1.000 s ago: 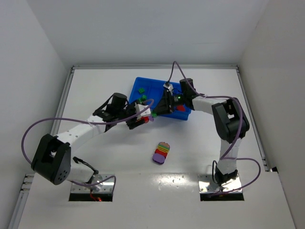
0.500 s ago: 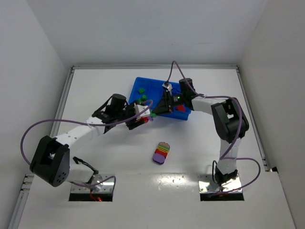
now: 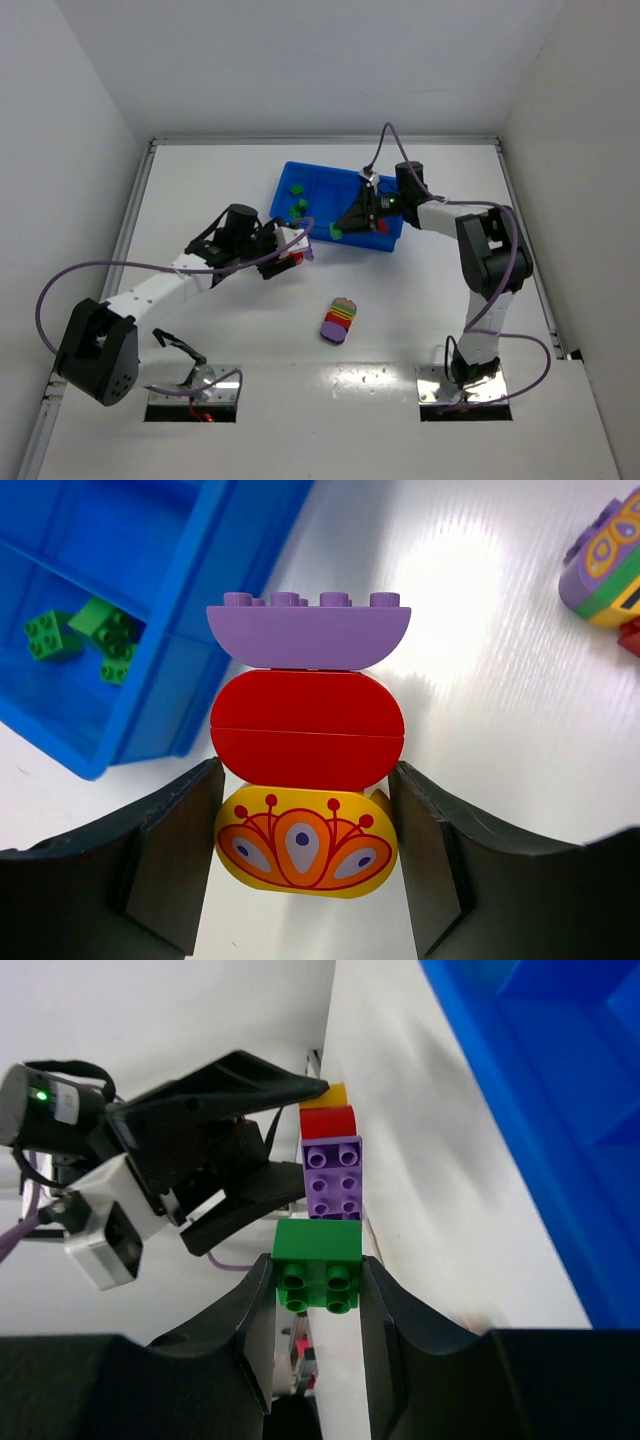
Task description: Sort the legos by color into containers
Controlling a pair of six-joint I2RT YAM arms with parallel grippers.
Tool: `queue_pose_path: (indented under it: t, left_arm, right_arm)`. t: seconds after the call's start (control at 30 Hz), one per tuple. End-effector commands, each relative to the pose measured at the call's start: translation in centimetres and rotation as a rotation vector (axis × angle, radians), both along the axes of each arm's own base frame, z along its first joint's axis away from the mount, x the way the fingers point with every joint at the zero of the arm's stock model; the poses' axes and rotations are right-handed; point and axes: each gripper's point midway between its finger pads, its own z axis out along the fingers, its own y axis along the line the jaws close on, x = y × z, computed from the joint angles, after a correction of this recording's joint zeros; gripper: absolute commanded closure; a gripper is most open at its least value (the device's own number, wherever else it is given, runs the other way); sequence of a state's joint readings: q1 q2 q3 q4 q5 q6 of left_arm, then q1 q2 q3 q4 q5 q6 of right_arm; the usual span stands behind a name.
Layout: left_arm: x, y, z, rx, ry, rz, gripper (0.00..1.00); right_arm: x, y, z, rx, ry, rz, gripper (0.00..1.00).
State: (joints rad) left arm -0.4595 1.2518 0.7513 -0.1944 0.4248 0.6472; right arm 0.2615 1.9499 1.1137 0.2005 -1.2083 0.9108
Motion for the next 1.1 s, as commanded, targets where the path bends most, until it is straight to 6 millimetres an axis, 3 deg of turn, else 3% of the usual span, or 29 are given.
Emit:
queue_pose_path:
  t: [0.0, 0.2, 0.33, 0.37, 0.43, 0.47, 0.6, 0.63, 0.67, 0.7, 0.73, 0.77, 0.83, 0.87, 0.9, 1.0, 1.07]
  left_arm:
    - [-0.3, 0.5, 0.6, 0.001, -0.021, -0.002, 0.68]
    - [-0.7, 0.5, 0.3, 0.009, -0.005, -0.014, 0.68]
    - [-0.5, 0.9, 0.5, -0.002, 0.001, 0.017, 0.68]
    - [-0.4, 1.2, 0.8, -0.01, -0.001, 0.032, 0.68]
    - [-0.4, 1.3, 1.1, -0.016, -0.005, 0.047, 0.68]
    - [-0.4, 1.8, 0.6, -0.011, 0.01, 0.069, 0.68]
    - [-0.7, 2.4, 1.0, -0.025, 0.001, 0.101, 0.68]
    - [-0.6, 2.5, 1.0, -0.024, 0.005, 0.113, 0.68]
    - [-0.6, 2.5, 1.3, -0.029, -0.005, 0.113, 0.68]
    - [-0.6, 2.7, 1.6, -0.034, -0.011, 0.128, 0.68]
    - [-0.5, 2.9, 1.6, -0.039, -0.004, 0.143, 0.68]
    - [-0.5, 3.1, 1.7, -0.034, -0.006, 0.15, 0.68]
    - [-0.4, 3.4, 2.1, -0.039, -0.017, 0.159, 0.68]
    - [-0.5, 3.6, 1.7, -0.03, -0.012, 0.167, 0.68]
    - [-0.7, 3.7, 1.8, -0.03, -0.01, 0.167, 0.68]
    - [-0.5, 4.0, 1.8, -0.03, -0.011, 0.176, 0.68]
    - [-0.5, 4.0, 1.8, -0.025, -0.017, 0.171, 0.68]
  right_arm:
    - [0.1, -0.7, 2.3, 0.03, -0.064, -0.003, 0.99]
    - [0.2, -0.7, 2.4, 0.022, -0.078, -0.012, 0.99]
    - [2.2, -0.2, 3.2, -0.047, -0.225, -0.041, 0.99]
    - [3.6, 0.0, 4.1, -0.059, -0.28, -0.051, 0.99]
    - [5.3, 1.1, 3.3, -0.102, -0.299, -0.076, 0.99]
    - [7.0, 1.9, 4.8, -0.103, -0.36, -0.097, 0.99]
    - [13.4, 3.6, 4.8, -0.251, -0.467, -0.222, 0.99]
    - [14.2, 4.5, 4.6, -0.282, -0.501, -0.223, 0.99]
    - [15.8, 5.4, 6.5, -0.286, -0.562, -0.248, 0.99]
    - [17.3, 5.6, 4.4, -0.348, -0.554, -0.277, 0.99]
    - [17.7, 6.8, 5.1, -0.374, -0.599, -0.269, 0.99]
    - [18.7, 6.8, 3.4, -0.443, -0.6, -0.296, 0.99]
    - [18.6, 7.8, 3.2, -0.486, -0.632, -0.301, 0.96]
    - [19.4, 7.5, 1.9, -0.525, -0.623, -0.326, 0.96]
    - [19.0, 7.8, 0.9, -0.553, -0.621, -0.311, 0.96]
    - [18.9, 8.0, -0.2, -0.581, -0.608, -0.31, 0.96]
    - [18.9, 7.7, -2.1, -0.614, -0.605, -0.296, 0.96]
